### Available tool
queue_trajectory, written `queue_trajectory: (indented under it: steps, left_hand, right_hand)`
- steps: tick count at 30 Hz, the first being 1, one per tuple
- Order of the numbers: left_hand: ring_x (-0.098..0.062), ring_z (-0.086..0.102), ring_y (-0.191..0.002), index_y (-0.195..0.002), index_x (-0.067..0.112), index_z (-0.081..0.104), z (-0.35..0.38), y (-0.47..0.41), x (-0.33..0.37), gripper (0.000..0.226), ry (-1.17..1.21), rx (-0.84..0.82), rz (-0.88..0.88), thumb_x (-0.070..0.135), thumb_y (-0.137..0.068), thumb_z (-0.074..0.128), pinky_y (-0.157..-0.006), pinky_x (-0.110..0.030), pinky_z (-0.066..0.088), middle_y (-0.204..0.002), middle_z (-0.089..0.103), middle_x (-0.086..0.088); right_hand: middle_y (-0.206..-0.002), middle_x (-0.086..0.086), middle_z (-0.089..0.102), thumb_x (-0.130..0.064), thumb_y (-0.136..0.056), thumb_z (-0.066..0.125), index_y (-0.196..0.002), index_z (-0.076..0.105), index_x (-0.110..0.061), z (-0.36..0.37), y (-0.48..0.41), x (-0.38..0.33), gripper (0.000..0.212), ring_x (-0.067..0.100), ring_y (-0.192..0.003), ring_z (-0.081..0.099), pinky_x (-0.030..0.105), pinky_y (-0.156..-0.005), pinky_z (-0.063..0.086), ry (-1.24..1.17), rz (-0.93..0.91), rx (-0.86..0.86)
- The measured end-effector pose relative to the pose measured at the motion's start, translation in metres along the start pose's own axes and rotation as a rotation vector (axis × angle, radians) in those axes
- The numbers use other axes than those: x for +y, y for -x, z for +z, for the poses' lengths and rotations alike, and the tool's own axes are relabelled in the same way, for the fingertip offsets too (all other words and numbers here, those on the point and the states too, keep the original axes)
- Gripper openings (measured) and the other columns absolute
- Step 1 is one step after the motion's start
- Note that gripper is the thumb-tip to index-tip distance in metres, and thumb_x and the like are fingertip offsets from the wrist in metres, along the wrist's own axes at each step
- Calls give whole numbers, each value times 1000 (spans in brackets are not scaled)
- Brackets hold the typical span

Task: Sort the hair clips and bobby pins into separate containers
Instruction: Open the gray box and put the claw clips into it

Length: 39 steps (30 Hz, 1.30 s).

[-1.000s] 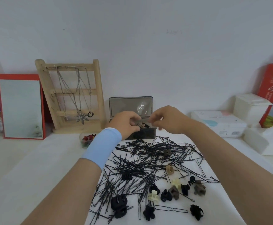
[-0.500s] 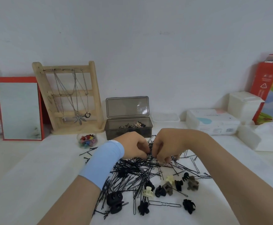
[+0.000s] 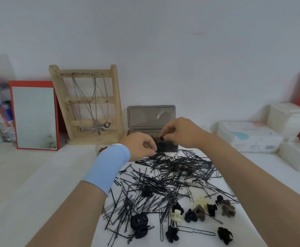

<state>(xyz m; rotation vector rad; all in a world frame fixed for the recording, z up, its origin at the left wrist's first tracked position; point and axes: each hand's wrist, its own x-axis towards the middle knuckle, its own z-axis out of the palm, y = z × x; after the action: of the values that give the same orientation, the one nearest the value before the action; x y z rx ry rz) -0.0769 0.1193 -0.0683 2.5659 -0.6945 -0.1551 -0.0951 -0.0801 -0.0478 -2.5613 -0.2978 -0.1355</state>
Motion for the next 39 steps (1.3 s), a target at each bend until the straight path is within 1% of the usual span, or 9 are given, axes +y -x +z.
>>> queue_trajectory:
  steps: [2,5,12,16,20,24,29,35,39]
  left_hand:
    - [-5,65,-72,-88,34,71,6,11,0,5,19,-128,2,33,-84,73,-76,-25,54,-82,69,15]
    - [-9,67,-69,-84,31,74,10,30,2,11,76,-271,-9,39,-79,79,-75,-27,57,-74,70,15]
    - [-5,65,-84,-82,41,71,19,59,8,21,-132,-345,-3,48,-68,84,-83,-29,54,-82,66,22]
    - [-3,63,-86,-88,39,76,18,67,13,14,-136,-264,20,43,-75,79,-85,-30,53,-89,70,22]
    - [-2,63,-82,-91,35,71,14,75,21,7,-60,-149,31,40,-86,72,-87,-32,54,-92,66,20]
    - [-7,70,-70,-94,28,63,15,85,36,6,31,-157,39,29,-96,58,-76,-31,57,-88,70,12]
    - [-11,60,-60,-92,24,71,25,87,52,35,112,-280,-32,11,-97,38,-60,-21,45,-84,66,8]
    - [-4,64,-78,-97,37,77,33,81,78,18,-63,-336,45,45,-89,63,-82,-26,52,-92,73,13]
    - [4,60,-84,-106,39,76,42,81,92,27,-140,-425,92,40,-79,78,-84,-21,50,-87,66,27]
  right_hand:
    - [-65,-14,69,-19,-88,69,-89,73,-25,3,13,-9,7,12,-57,67,20,-64,52,46,-34,-179]
    - [-79,-11,75,-24,-87,70,-91,76,-24,10,33,-27,8,13,-64,72,12,-62,49,116,-60,-444]
    - [-81,-11,75,-39,-77,81,-84,77,-29,18,64,-51,13,10,-64,69,41,-85,55,136,6,-700]
    - [-85,-12,76,-47,-71,83,-91,78,-30,14,85,-57,27,13,-74,72,44,-93,55,173,21,-740]
    - [-88,-16,75,-43,-69,86,-100,77,-35,13,102,-58,33,12,-92,71,30,-93,53,236,2,-743]
    - [-85,-19,74,-37,-74,81,-91,78,-37,13,108,-54,18,4,-83,69,23,-81,53,221,-18,-693]
    - [-81,-14,72,-21,-79,72,-88,77,-35,-4,114,-42,17,-5,-63,58,7,-57,41,141,22,-552]
    - [-54,-28,59,-10,-82,62,-94,76,-32,-26,126,-20,29,-10,-48,52,4,-49,37,113,95,-445]
    - [-84,-19,73,-22,-81,68,-96,78,-37,-31,136,-10,24,-4,-80,66,15,-73,48,118,126,-464]
